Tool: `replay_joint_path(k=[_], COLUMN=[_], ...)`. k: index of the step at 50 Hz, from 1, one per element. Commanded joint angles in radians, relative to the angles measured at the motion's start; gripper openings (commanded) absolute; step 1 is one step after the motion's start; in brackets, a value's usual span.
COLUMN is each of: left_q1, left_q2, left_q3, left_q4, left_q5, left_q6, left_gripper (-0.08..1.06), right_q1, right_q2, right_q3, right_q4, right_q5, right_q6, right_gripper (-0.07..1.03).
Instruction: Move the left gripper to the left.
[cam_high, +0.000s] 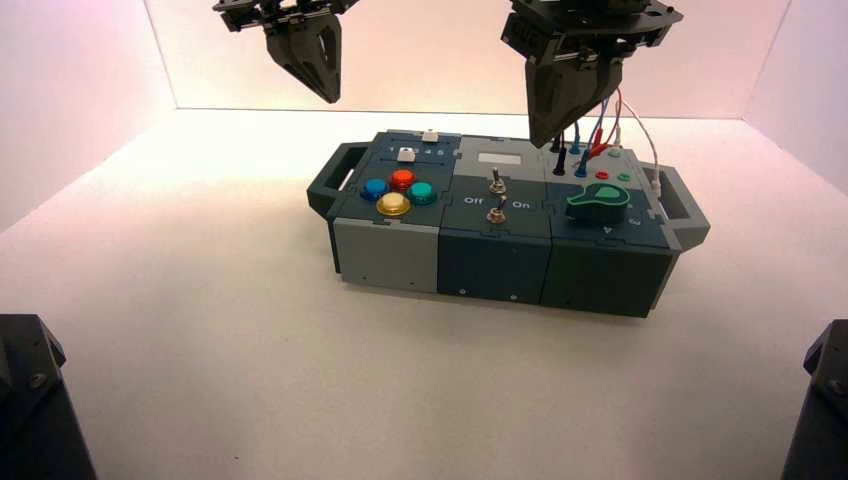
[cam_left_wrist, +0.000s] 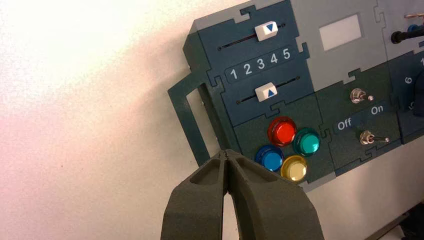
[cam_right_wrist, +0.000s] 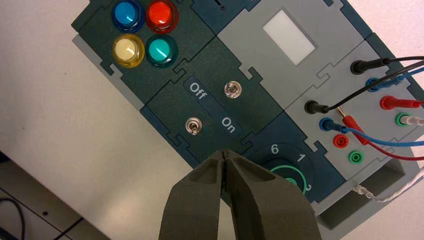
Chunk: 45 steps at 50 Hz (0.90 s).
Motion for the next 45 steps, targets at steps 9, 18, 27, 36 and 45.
replay_joint_path(k=[9, 18, 27, 36, 45], left_q1=[-0.006, -0.006, -0.008, -0.006, 0.006], left_q2=[-0.029, -0.031, -0.032, -0.034, -0.031], left_q3=[-0.017, -0.017, -0.015, -0.015, -0.015], left_q4=[-0.003, -0.005, -0.003, 0.002, 0.005], left_q5=[-0.003, -0.005, -0.002, 0.005, 0.011], left_q6=[0.005, 0.003, 0.003, 0.005, 0.008], left_gripper=[-0.03, -0.03, -0.03, -0.03, -0.03], right_q1=[-0.002, -0.002, -0.002, -0.002, -0.002], right_q2=[-0.018, -0.020, -0.023, -0.026, -0.026], right_q3=[-0.009, -0.009, -0.009, -0.009, -0.006], right_q4=[0.002, 0.002, 0.002, 0.002, 0.002], right_q5=[-0.006, -0.005, -0.005, -0.005, -0.005], right_q6=[-0.003, -0.002, -0.002, -0.002, -0.002], right_gripper=[-0.02, -0.02, -0.02, -0.02, -0.02])
